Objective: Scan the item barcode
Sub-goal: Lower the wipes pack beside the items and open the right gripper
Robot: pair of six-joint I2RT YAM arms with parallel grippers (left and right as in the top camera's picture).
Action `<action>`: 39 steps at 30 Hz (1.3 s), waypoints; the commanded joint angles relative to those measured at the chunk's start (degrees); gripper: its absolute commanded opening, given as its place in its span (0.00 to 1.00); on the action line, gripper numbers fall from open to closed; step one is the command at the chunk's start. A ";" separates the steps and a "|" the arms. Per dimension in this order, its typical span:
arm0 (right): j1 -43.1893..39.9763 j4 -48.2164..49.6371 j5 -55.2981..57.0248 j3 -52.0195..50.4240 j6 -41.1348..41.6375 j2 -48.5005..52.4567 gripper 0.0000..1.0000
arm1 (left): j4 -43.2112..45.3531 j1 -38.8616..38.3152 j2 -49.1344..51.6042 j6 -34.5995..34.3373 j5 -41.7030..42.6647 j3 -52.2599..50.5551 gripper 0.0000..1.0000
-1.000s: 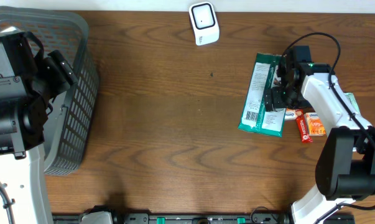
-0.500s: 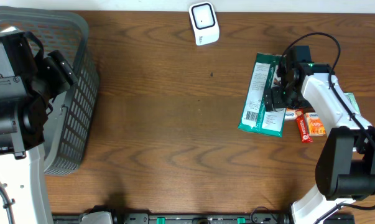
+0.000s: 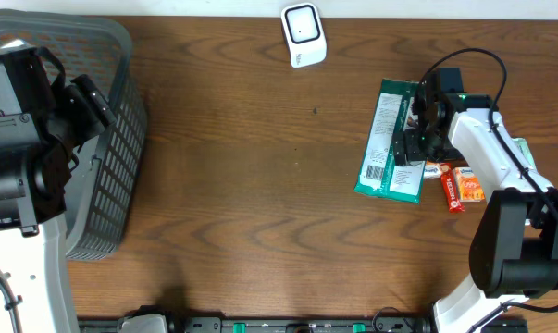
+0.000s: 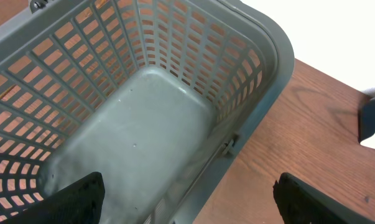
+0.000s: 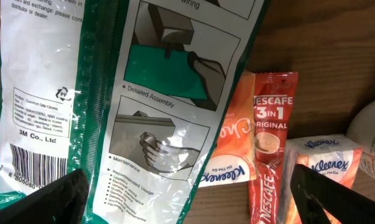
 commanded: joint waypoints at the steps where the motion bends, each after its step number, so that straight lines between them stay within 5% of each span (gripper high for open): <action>1: -0.44 0.13 0.92 -0.35 -0.42 -0.13 0.99 | 0.00 0.24 -0.04 -0.09 -0.50 0.39 0.88; 30: 0.44 0.11 0.92 -0.44 -0.42 -0.52 0.99 | 0.00 0.24 -0.04 -0.09 -0.52 0.39 0.88; 39: 0.98 0.11 0.92 -0.72 -0.42 -13.84 0.99 | 0.00 0.24 -0.04 -0.09 -0.52 0.39 0.88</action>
